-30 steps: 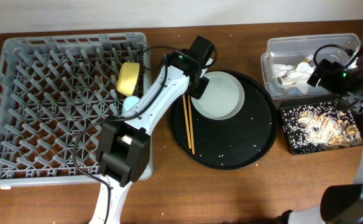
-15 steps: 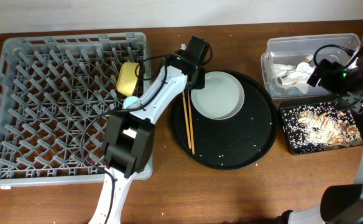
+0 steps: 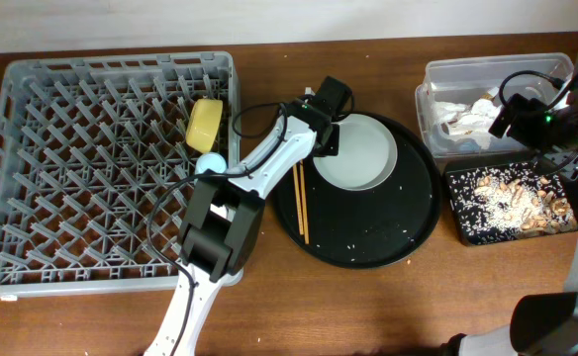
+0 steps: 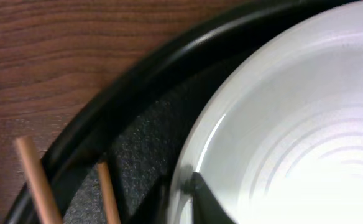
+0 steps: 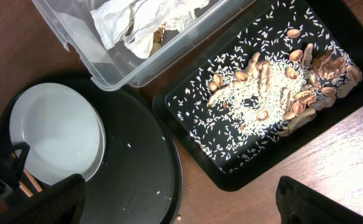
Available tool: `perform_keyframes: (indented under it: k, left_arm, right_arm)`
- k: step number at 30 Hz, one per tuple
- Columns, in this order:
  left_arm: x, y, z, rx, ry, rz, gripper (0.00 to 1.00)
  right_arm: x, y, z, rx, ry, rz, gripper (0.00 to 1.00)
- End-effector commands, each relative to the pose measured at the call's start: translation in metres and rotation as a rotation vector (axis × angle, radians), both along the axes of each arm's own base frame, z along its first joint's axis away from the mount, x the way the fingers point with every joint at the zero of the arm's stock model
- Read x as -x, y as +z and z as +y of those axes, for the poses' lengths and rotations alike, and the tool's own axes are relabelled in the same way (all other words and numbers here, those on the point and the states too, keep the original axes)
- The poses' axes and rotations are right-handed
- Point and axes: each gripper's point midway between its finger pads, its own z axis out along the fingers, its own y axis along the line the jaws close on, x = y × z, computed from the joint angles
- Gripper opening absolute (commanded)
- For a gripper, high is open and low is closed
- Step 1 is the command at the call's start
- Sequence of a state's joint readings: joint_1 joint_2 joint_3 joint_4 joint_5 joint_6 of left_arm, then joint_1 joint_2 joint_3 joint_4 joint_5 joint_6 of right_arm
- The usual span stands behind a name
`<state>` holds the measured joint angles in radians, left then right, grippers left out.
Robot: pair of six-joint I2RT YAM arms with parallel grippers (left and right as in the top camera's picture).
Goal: Sort waste into correct bins and load items into the dishwasher rack
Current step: 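Reach the left gripper to the white plate rim and grasp it, then lift the white plate and stand it in the rack behind the bowl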
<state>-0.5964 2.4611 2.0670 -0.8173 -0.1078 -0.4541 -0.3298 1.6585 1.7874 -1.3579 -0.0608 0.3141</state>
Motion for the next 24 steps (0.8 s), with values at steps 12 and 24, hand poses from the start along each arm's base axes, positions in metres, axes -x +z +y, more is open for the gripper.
perform_keyframes:
  k: [12,24]
  left_arm:
    - [-0.025,0.334,0.179,-0.815,0.185,-0.563,0.00]
    - [-0.045,0.312,0.350,-0.829,0.401,-0.363,0.00]
  right_arm:
    - [0.004,0.005,-0.003,0.017,-0.015,-0.009,0.98]
    - [0.004,0.005,-0.003,0.017,-0.015,-0.009,0.98]
